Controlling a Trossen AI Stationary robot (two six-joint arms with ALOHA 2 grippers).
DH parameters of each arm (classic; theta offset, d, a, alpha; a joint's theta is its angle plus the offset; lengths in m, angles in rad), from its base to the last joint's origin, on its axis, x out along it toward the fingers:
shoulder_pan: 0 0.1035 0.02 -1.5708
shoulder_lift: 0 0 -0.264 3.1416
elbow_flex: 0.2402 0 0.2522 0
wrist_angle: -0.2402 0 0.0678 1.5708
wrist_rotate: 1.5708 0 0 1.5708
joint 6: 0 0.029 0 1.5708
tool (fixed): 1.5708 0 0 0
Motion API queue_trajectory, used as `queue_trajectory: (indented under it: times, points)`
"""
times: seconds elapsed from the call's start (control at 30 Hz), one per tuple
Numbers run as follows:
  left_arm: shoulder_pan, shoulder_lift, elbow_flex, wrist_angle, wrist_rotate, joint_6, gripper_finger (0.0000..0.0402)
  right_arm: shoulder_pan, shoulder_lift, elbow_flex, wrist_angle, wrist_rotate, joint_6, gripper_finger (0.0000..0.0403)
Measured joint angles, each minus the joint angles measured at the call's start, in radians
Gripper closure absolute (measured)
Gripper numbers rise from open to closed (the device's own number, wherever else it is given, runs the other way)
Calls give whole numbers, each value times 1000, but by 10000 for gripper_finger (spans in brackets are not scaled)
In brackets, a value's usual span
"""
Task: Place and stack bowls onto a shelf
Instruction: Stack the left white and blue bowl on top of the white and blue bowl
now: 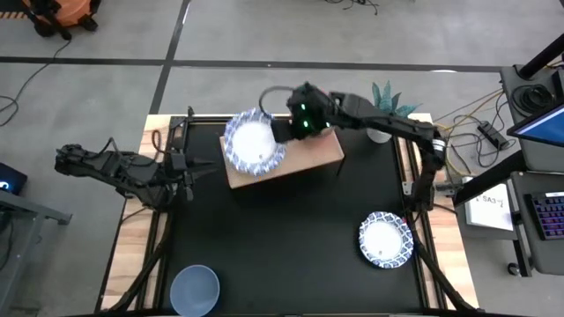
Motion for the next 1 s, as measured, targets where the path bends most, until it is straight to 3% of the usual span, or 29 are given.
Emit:
queue_trajectory:
  times: [0.47,1.0]
  points:
    - [0,-148,-53,2,1,3,311,-93,238,352,-109,-5,-168,390]
    - [0,-176,-60,8,10,4,311,-113,257,366,-154,-5,-234,385]
